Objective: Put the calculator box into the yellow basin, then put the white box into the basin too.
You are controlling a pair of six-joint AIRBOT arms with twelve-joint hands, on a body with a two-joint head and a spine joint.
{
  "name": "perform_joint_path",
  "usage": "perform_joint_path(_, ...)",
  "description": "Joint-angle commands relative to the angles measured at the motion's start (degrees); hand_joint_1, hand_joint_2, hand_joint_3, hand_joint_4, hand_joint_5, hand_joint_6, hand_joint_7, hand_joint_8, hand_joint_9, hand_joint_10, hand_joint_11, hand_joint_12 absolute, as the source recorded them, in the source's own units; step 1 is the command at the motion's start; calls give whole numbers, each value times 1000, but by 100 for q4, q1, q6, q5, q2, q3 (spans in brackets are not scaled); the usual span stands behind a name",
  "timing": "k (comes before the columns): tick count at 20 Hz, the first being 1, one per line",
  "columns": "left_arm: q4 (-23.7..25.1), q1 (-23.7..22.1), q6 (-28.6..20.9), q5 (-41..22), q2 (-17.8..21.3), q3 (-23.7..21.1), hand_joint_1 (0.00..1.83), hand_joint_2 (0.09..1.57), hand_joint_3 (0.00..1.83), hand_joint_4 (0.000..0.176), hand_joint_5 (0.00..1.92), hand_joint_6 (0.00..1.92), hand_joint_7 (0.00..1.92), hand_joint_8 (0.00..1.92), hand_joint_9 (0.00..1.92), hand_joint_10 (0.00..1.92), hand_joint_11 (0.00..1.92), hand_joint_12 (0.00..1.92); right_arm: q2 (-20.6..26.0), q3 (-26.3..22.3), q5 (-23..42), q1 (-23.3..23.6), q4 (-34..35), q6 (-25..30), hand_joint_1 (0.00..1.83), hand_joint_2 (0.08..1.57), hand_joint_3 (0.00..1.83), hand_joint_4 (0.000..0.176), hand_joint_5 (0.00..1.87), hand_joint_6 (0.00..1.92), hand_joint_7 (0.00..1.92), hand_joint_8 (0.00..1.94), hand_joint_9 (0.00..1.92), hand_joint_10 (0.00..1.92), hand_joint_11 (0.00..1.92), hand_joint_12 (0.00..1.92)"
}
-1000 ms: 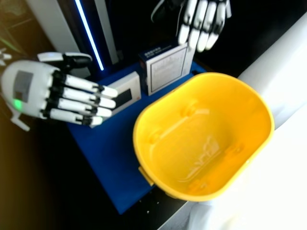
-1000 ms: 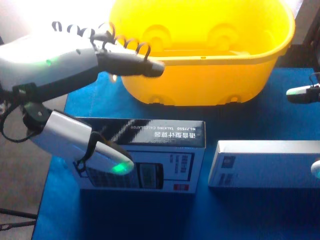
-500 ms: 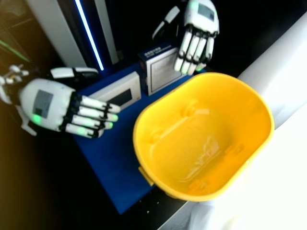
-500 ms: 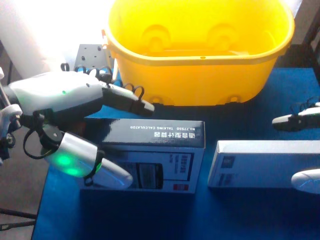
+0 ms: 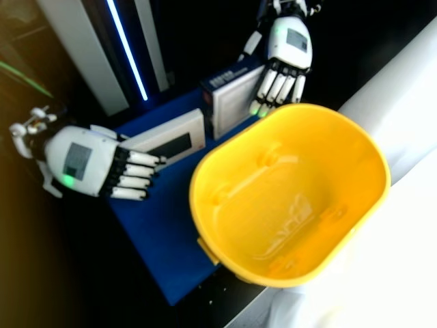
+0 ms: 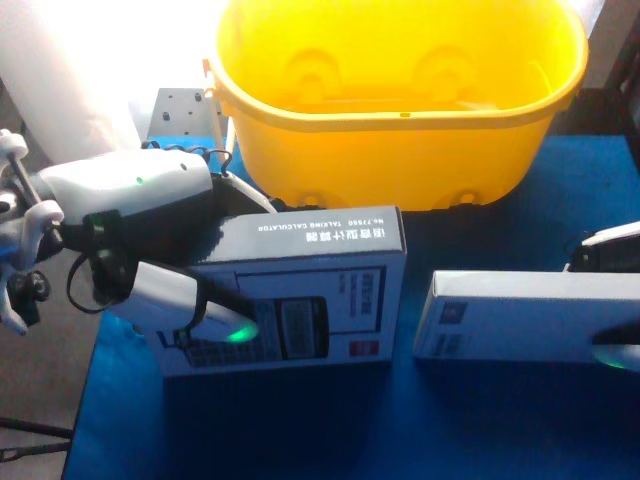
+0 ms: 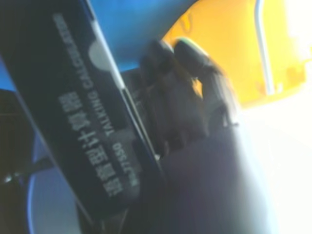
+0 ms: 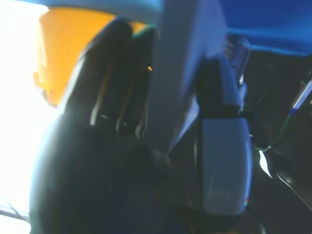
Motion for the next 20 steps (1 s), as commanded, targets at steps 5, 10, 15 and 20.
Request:
perform_joint_path(5,-85,116,-916,-2154,364,-78,1233,1163,0,0,843,1148,920,1145,926,1425,815,1706,-10,-8,-971,67,-60,198,1370,1134,0,0,967,1000,892,1047,866,1354,762,1600)
perform_joint_path(10,-68,-12,-895,-3100,692,-386,1358,1170,1,0,791,1151,850,1209,848,1343,710,1427,-12,-10,-982,63,-68,198,1383,1097,0,0,953,988,986,880,1001,1188,891,1408)
perform_joint_path(15,-133,-397,-501,-3775,752,-445,1347,1132,2,0,827,1006,963,1029,995,1232,873,1387,-36,-8,-988,64,-66,198,1384,1095,1,0,953,960,988,879,1002,1203,885,1425)
perform_joint_path(20,-149,-879,-423,-4003,561,-222,1241,1187,3,0,756,1081,940,1292,997,1202,896,1608,-126,11,-987,66,-66,197,1377,1130,9,0,981,701,890,1156,899,1452,947,1699)
